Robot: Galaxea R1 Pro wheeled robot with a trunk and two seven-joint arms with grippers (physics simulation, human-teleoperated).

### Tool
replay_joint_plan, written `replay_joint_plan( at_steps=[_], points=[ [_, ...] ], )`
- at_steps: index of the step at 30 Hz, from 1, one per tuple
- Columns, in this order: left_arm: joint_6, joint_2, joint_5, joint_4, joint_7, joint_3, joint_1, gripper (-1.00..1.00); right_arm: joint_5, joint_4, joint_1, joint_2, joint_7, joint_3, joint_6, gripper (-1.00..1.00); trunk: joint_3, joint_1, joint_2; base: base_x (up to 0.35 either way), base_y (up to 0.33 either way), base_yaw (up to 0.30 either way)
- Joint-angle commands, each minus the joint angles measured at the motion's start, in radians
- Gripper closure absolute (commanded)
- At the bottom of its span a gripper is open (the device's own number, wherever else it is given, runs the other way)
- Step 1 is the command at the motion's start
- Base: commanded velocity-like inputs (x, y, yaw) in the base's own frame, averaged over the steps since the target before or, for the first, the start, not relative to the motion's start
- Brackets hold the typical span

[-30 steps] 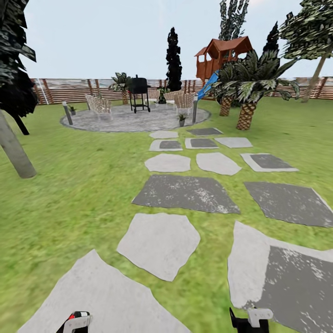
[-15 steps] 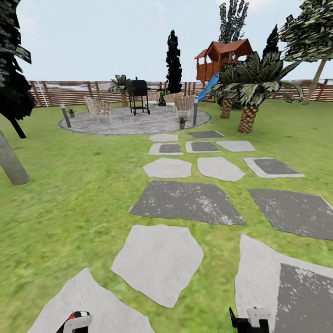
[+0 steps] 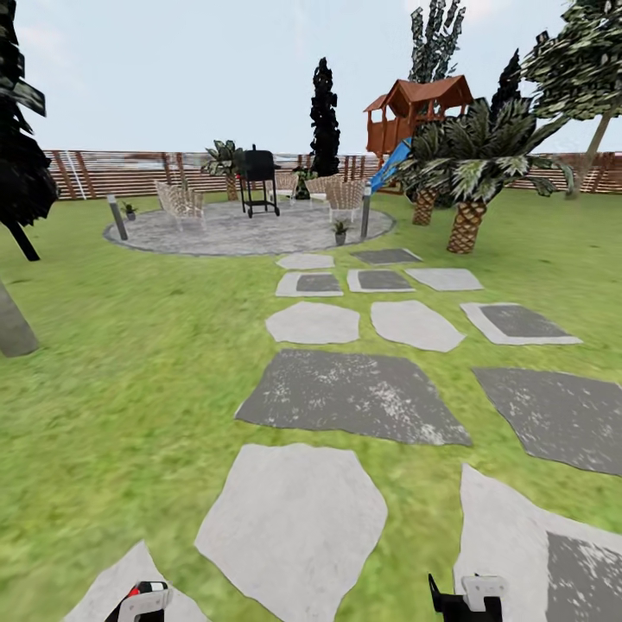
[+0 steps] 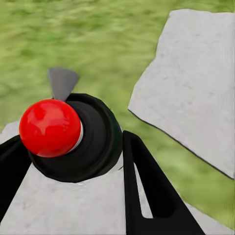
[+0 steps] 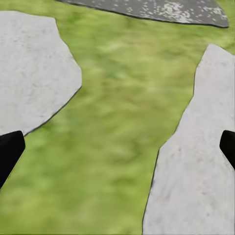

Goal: Pick up the pesticide atomizer in the garden and spray insectifuge to fully cover both potted plants in the garden.

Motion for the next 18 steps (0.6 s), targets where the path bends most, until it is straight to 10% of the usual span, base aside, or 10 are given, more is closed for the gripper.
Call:
replay_joint_plan(
  at_steps=[1,18],
  points=[
    [-0.003,0.000,0.000,0.001,0.001,0.000,-0.001,1.00,0.000,0.001,-0.001,0.000,0.000,0.000,-0.003,-1.00,-0.001,0.000,0.000,0.340,0.000,0.000],
    [-0.003,0.000,0.000,0.001,0.001,0.000,-0.001,1.00,0.000,0.001,-0.001,0.000,0.000,0.000,-0.003,-1.00,-0.001,0.000,0.000,0.340,0.000,0.000]
  ],
)
